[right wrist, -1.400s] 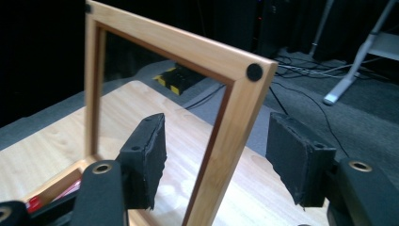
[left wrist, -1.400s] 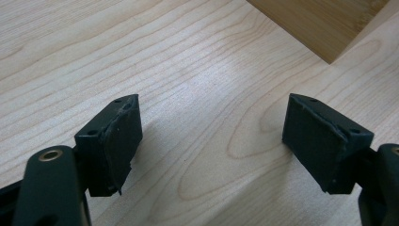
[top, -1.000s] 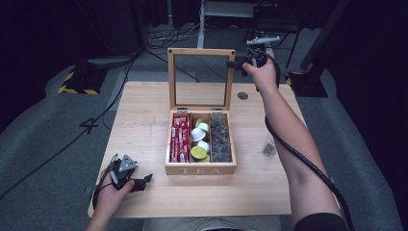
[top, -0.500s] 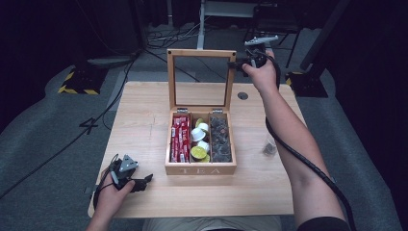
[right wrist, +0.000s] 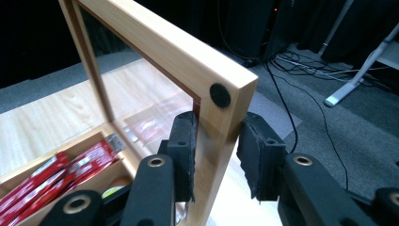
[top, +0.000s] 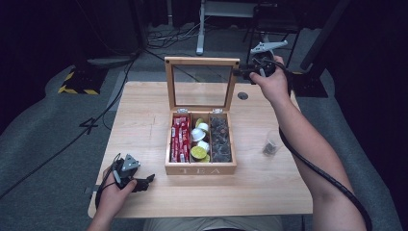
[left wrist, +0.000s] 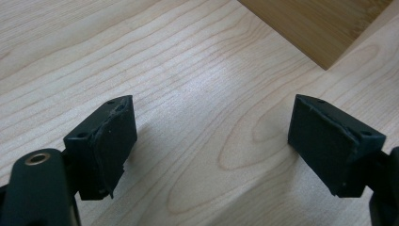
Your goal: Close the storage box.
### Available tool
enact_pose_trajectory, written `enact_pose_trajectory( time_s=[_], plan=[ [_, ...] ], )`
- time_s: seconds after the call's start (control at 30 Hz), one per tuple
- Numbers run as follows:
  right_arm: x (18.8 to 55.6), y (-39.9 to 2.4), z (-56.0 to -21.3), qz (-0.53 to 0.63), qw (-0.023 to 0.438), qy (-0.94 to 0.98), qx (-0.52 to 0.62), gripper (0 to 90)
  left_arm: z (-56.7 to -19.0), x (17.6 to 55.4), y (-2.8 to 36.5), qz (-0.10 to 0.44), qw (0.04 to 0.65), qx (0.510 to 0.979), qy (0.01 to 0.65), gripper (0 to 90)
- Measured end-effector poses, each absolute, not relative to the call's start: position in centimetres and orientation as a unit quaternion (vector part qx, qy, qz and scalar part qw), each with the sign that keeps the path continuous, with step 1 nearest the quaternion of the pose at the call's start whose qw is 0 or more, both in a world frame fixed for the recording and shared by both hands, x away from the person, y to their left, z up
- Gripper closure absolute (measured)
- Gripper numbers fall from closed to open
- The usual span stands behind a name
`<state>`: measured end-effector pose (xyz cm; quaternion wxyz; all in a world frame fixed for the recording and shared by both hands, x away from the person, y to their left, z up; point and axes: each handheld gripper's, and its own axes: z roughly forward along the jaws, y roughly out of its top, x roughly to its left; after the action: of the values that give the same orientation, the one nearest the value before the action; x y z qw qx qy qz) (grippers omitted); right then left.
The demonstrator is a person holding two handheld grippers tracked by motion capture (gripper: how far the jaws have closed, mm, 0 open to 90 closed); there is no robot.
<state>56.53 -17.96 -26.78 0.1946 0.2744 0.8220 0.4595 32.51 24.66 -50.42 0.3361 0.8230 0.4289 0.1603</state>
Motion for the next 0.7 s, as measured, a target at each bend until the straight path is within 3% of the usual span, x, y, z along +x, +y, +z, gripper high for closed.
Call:
enact_pose_trajectory(
  time_s=[0.7],
  plan=[
    [50.3,-18.9,-27.5,0.462,0.194,0.837,0.22,67.0,-50.4,32.4,24.4,0.16,0.338,0.823,0.428,16.3]
  ],
)
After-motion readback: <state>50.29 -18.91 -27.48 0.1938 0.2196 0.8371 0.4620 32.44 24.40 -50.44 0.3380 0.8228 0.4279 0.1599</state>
